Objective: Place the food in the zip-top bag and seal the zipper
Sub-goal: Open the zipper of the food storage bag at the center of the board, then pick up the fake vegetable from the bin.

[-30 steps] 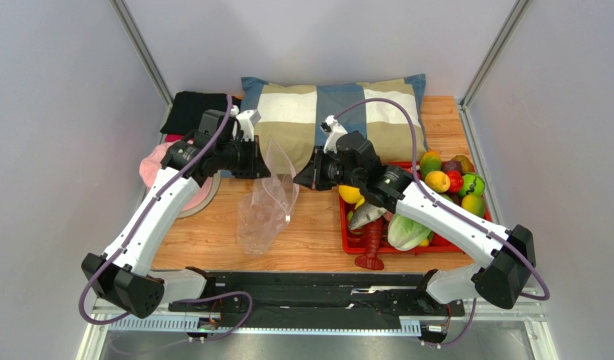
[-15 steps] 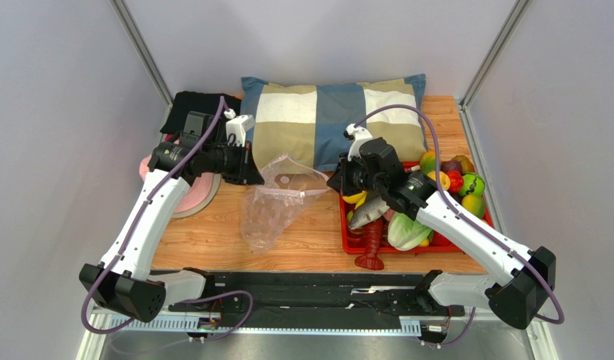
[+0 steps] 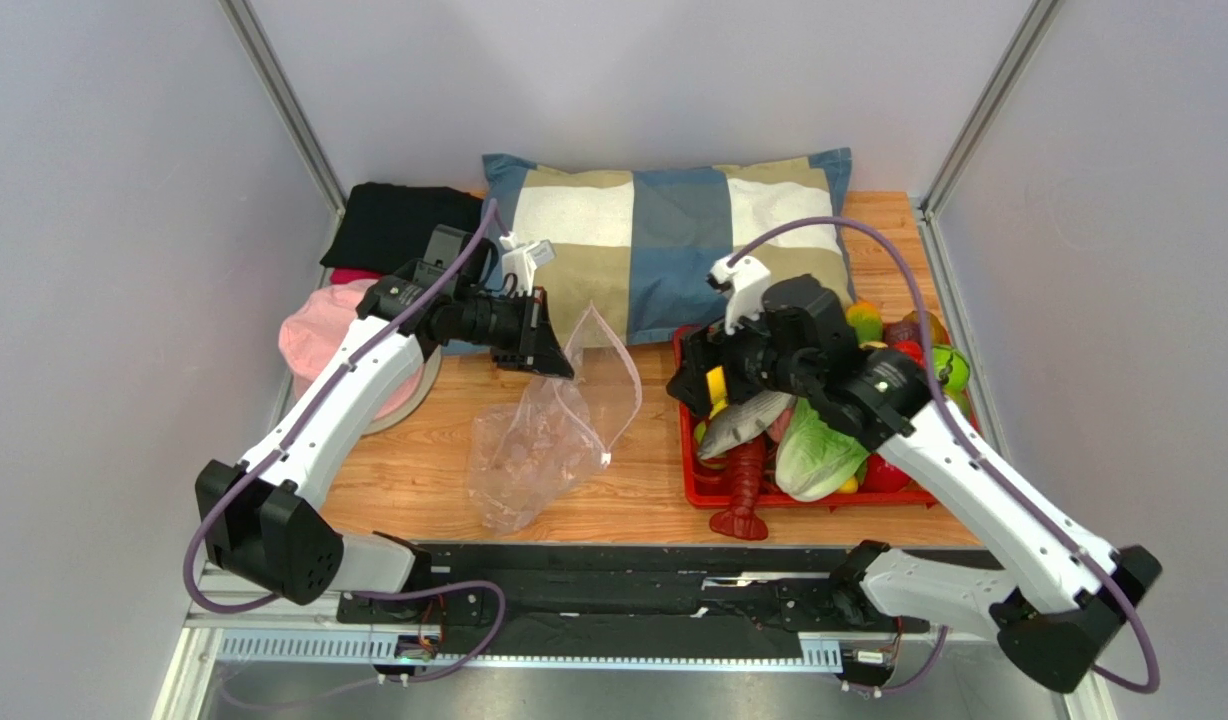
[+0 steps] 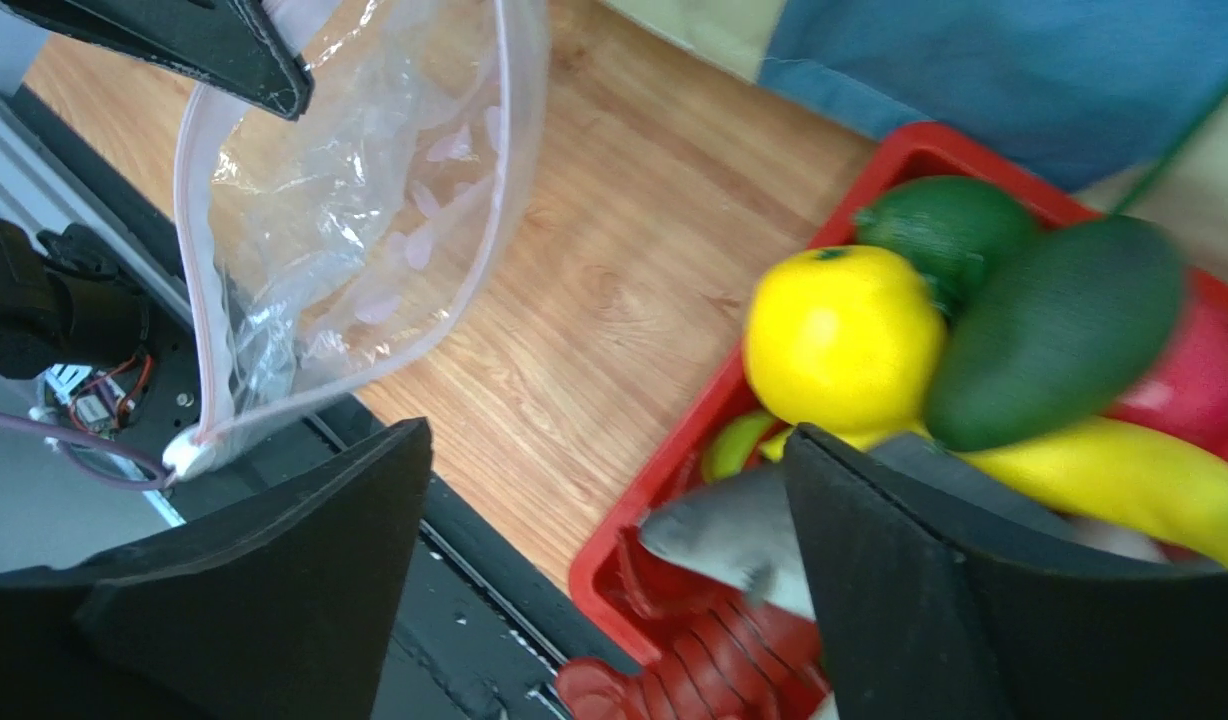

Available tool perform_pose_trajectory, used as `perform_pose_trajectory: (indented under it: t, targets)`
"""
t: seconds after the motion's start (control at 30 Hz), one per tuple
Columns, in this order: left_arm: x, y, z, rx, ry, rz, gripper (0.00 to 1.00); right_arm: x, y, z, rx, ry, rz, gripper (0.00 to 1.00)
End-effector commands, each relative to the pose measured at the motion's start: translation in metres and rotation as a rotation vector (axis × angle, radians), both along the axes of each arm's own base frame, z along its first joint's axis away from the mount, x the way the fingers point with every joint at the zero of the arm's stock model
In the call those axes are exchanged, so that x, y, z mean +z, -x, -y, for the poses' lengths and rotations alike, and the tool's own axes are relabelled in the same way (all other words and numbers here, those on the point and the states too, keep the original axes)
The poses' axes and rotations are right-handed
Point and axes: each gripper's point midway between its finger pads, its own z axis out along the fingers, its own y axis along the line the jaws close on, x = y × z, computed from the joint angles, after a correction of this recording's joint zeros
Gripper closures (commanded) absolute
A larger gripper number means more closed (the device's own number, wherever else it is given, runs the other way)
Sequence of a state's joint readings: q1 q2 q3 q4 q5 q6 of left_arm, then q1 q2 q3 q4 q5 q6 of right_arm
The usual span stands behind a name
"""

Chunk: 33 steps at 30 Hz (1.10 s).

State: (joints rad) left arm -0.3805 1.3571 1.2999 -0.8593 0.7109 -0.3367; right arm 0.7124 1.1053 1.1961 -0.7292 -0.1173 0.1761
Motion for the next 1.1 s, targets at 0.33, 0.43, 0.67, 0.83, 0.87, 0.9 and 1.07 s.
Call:
perform_pose_trajectory:
  t: [0.33, 0.43, 0.67, 0.83, 0.87, 0.9, 1.07]
  targets:
    - [0.003, 0.0, 0.01, -0.005, 0.048, 0.023, 1.0, 0.046, 0.025, 0.17, -0.52, 0.037, -0.005, 0.0]
    - [0.004, 0.0, 0.01, -0.001, 0.046, 0.031, 1.0, 0.039, 0.039, 0.199, -0.705, 0.033, -0.064, 0.0]
    - [0.003, 0.002, 0.009, 0.0, 0.042, 0.033, 1.0, 0.012, 0.076, 0.22, -0.905, 0.004, -0.223, 0.0]
    - [0.006, 0.005, 0.009, -0.001, 0.048, 0.043, 1.0, -0.014, 0.082, 0.231, -1.08, -0.019, -0.37, 0.0]
    - [0.008, 0.006, 0.009, -0.003, 0.051, 0.048, 1.0, -0.017, 0.08, 0.231, -1.102, -0.031, -0.405, 0.0]
    - [0.008, 0.006, 0.009, -0.003, 0.051, 0.05, 1.0, -0.023, 0.079, 0.228, -1.099, -0.028, -0.469, 0.0]
    - [0.01, 0.007, 0.007, 0.006, 0.048, 0.064, 1.0, -0.021, 0.066, 0.208, -1.012, -0.113, -0.522, 0.0]
